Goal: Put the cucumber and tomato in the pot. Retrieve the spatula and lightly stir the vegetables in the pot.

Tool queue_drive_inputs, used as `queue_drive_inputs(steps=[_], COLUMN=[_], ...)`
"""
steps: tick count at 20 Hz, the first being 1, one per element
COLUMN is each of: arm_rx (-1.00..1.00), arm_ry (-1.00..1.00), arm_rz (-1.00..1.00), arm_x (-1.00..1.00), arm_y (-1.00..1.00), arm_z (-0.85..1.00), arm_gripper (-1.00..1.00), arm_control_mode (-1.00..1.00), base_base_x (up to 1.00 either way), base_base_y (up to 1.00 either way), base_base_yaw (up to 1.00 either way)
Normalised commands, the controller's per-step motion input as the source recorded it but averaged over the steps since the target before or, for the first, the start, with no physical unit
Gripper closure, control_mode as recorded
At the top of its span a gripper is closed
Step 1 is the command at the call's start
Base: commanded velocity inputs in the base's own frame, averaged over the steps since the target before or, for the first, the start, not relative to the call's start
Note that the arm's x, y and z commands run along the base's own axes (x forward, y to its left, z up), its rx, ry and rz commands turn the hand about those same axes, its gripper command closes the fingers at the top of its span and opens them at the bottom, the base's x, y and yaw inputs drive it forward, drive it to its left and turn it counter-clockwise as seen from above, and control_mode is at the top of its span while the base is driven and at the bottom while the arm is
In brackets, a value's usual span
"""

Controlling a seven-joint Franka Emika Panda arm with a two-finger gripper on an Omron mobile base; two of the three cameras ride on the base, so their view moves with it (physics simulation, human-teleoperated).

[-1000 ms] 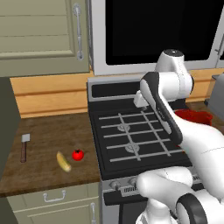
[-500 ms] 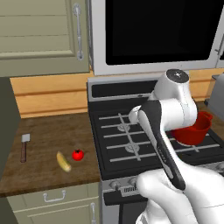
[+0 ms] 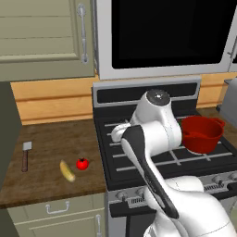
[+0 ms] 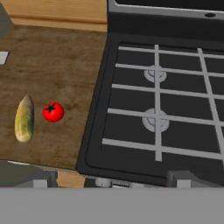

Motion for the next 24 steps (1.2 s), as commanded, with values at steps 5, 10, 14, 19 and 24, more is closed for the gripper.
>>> queue_drive_inputs(steps=[5, 10, 14, 19, 24], arm_rx=[0.01, 0.01, 0.01, 0.00, -0.03], arm_ry=[0.13, 0.10, 0.09, 0.10, 0.18], arm_rz=[0.00, 0.00, 0.00, 0.00, 0.00], arm_x=[0.20, 0.22, 0.33, 0.31, 0.40], arm_y=[0.75, 0.72, 0.67, 0.29, 0.17], arm_z=[-0.36, -0.49, -0.61, -0.32, -0.24], arm_gripper=[-1.00, -1.00, -1.00, -1.00, -1.00], arm_control_mode=[-1.00, -1.00, -1.00, -1.00, -1.00], base_base_x=[0.00, 0.00, 0.00, 0.00, 0.00], base_base_y=[0.00, 0.00, 0.00, 0.00, 0.00], base_base_yaw=[0.00, 0.00, 0.00, 0.00, 0.00])
